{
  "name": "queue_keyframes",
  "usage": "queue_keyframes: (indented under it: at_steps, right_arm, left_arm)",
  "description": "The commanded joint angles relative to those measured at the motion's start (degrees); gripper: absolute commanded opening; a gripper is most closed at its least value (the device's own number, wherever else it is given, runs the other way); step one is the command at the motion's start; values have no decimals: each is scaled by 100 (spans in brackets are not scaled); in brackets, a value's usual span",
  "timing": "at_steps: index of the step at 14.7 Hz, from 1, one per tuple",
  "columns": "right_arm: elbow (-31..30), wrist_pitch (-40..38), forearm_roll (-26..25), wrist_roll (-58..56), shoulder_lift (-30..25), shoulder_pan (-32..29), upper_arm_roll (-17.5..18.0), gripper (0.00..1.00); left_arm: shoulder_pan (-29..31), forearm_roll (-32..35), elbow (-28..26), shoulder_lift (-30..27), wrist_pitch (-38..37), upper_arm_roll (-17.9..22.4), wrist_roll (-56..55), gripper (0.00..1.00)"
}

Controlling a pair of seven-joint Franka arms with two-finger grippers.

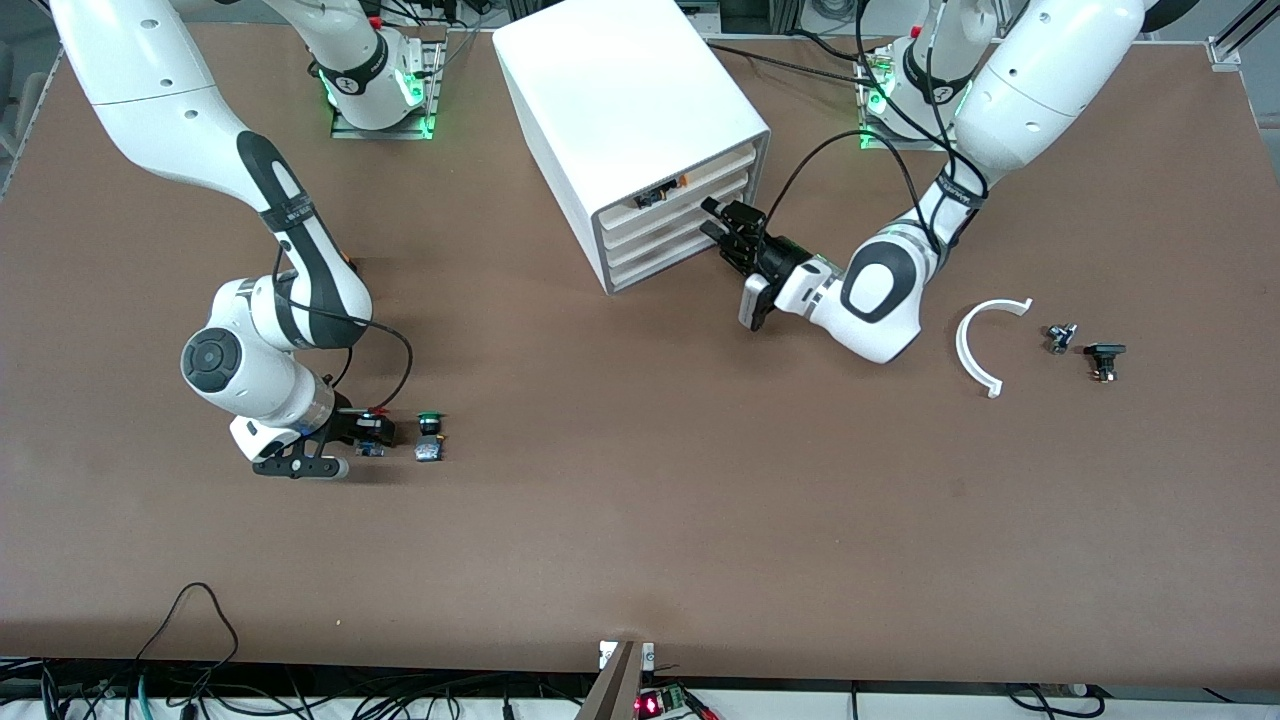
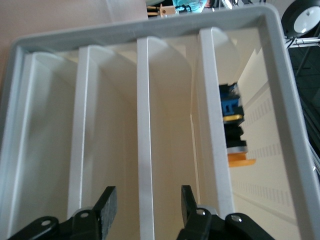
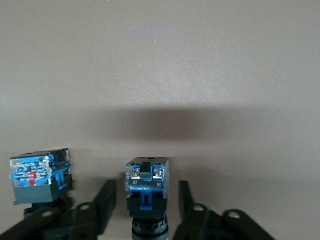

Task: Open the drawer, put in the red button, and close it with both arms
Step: 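Grasp the drawer handle with the left gripper while the right gripper grasps the button, then pull the drawer open with the left gripper while the right gripper lifts the button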

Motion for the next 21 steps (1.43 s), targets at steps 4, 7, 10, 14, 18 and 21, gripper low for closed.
queue_keyframes:
  at_steps: [4, 7, 10, 14, 18, 21]
  right_arm:
    - [157, 1, -55, -127, 56, -24, 32, 0]
    - [332, -261, -64, -119, 21, 11, 32, 0]
    - [832, -1095, -55, -57, -6, 73, 40, 0]
    - [1421, -1973, 6, 100, -41, 117, 49, 0]
    - [2168, -3133, 6, 942, -41, 459, 58, 0]
    - [2704, -3811, 6, 1935, -41, 862, 58, 0]
  left_arm:
    - [-258, -499, -361, -11, 21, -46, 277, 53]
    - [-267, -508, -362, -11, 21, -46, 321, 3]
    - [-249, -508, -344, -11, 30, -37, 260, 0]
    - [-74, -447, -169, -38, 4, 7, 76, 0]
    - [251, -166, 287, -20, -14, 33, -442, 0]
    - [313, 142, 657, 6, -14, 217, -855, 0]
